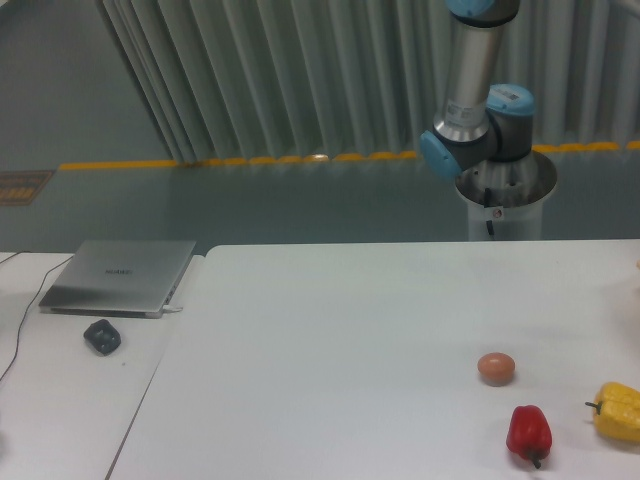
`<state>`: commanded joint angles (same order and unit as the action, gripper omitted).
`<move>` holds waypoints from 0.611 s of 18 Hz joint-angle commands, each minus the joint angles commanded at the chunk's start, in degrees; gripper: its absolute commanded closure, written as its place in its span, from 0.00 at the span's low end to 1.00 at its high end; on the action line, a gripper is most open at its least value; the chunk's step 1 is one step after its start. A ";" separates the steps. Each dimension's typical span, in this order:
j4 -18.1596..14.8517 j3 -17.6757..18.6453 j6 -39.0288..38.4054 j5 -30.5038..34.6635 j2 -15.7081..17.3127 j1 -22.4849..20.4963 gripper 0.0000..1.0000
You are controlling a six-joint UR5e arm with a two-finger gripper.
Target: Place the green peppers in a basket
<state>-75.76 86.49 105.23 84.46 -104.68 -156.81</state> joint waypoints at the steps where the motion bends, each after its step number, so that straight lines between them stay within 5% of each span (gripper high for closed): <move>1: 0.70 -0.09 -2.03 0.00 -0.09 0.71 0.00; 11: 6.68 0.26 -7.67 0.09 -1.58 7.83 0.00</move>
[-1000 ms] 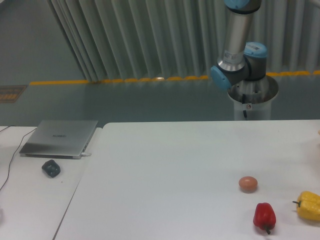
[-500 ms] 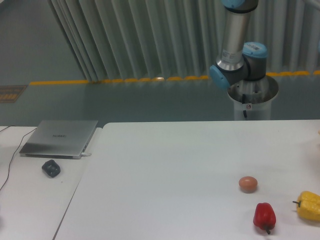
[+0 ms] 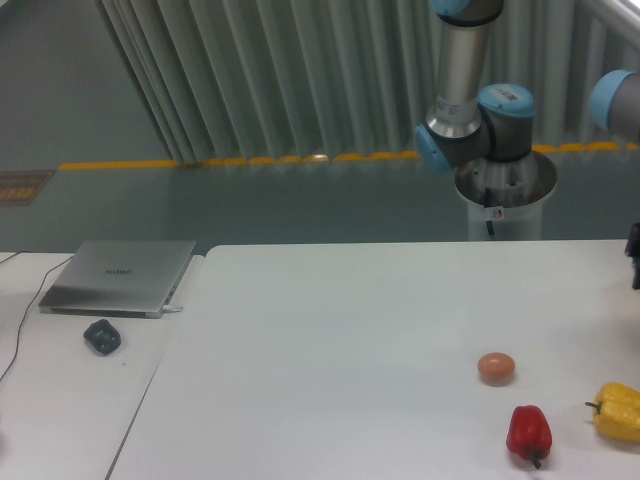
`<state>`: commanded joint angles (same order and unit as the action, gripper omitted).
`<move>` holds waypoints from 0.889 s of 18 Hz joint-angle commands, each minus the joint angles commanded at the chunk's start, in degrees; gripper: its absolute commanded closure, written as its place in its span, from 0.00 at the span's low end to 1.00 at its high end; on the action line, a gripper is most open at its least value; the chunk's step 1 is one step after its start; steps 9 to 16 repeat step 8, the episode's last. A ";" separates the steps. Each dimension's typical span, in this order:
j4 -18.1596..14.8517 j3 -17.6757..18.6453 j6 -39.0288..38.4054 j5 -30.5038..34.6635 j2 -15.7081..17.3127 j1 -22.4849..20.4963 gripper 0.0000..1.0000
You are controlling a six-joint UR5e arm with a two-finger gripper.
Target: Place the green peppers in a basket
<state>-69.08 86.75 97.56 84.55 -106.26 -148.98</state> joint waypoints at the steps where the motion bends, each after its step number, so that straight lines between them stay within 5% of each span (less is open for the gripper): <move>1: 0.00 0.00 0.00 0.00 0.00 0.26 0.00; 16: 0.00 0.26 0.00 0.09 -0.09 0.53 0.00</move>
